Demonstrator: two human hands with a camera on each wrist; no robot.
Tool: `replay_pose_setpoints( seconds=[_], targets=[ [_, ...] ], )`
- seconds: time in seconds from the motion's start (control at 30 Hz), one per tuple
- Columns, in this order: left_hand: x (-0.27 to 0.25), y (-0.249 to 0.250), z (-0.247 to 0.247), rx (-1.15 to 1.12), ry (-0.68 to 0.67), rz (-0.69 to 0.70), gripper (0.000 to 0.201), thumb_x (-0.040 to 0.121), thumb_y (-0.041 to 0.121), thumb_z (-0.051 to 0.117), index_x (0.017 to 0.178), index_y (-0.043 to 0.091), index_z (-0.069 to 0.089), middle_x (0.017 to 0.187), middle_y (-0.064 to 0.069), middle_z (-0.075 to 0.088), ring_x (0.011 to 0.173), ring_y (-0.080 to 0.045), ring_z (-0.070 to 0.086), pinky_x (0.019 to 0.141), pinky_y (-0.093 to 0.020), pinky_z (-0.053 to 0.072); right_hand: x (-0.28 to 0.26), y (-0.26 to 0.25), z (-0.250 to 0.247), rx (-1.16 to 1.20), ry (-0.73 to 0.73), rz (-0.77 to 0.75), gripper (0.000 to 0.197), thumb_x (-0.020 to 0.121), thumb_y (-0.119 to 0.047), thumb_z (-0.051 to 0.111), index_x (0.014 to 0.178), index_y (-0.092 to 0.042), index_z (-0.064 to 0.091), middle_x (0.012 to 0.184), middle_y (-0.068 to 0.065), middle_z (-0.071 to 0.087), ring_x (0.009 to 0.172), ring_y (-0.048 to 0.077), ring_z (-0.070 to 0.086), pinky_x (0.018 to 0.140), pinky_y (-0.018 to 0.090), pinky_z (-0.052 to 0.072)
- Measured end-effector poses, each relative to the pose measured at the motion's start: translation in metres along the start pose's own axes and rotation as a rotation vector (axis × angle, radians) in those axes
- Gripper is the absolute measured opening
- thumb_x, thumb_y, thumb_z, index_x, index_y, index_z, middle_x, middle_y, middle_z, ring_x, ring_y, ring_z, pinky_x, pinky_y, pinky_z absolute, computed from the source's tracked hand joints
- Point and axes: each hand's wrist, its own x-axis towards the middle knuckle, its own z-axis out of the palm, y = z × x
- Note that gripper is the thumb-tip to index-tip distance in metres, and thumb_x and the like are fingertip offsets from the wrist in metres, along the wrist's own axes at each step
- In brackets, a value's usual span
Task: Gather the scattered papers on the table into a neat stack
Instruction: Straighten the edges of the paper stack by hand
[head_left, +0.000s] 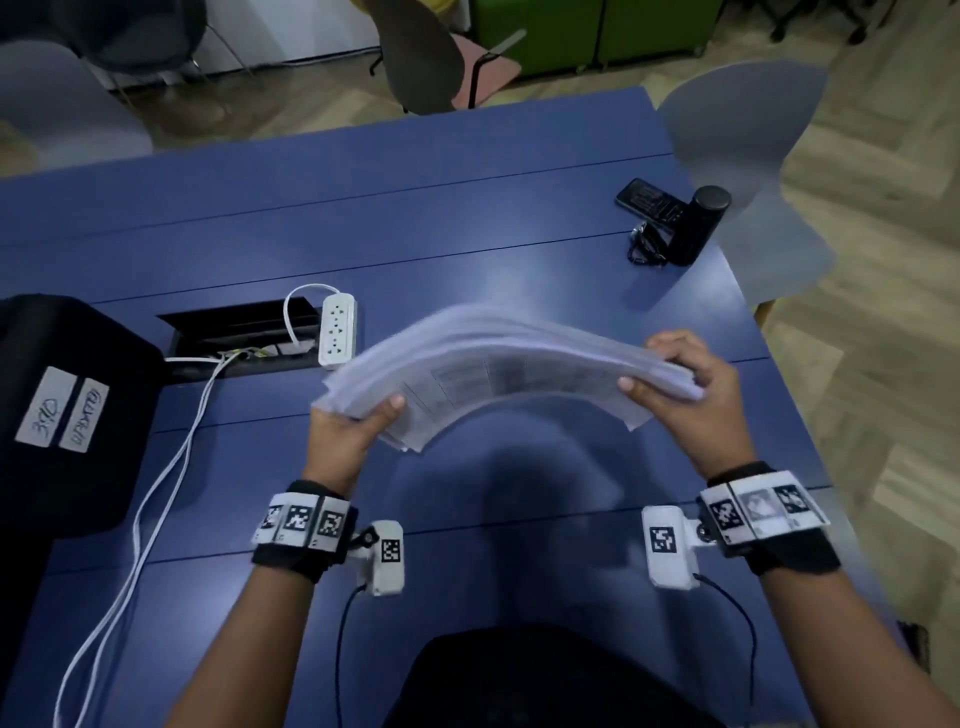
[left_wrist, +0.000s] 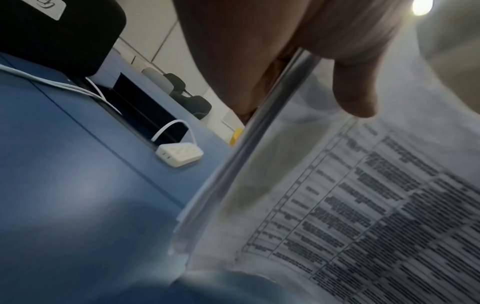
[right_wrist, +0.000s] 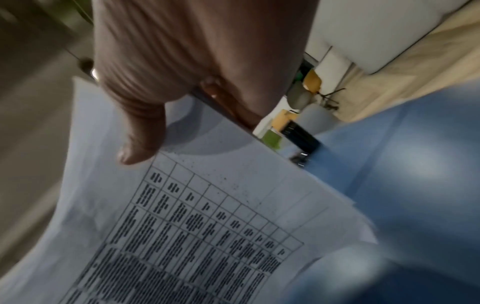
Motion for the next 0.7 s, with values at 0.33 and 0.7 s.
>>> replay_pose_setpoints(
  seconds=[0.33,0.7],
  targets=[
    [0.012,-0.034,0.001,-0.051,0.017,-0.192,0.035,0.069,-0.014,0.073,0.088,0.015,0.075,0.085,0.002,0.076,0.079,-0.012,0.068,0.068,-0.022,0.054,-0.002,0.067,0.001,0.06,0.099,0.399,0.037,0.06,-0.002,0.084,0.091,-0.013,0.068,0.078,-0.013,0.074,0.073,0.001,0.066,0.074,0.022,0.053],
    [0.024,-0.009,0.029,-0.059,0.028,-0.162,0.024,0.076,-0.014,0.068,0.086,0.008,0.068,0.075,0.003,0.075,0.068,-0.011,0.07,0.066,-0.025,0.058,0.017,0.041,0.01,0.039,0.145,0.382,0.034,0.059,0.005,0.086,0.076,-0.017,0.067,0.069,-0.018,0.073,0.065,-0.002,0.067,0.07,0.02,0.055]
  ],
)
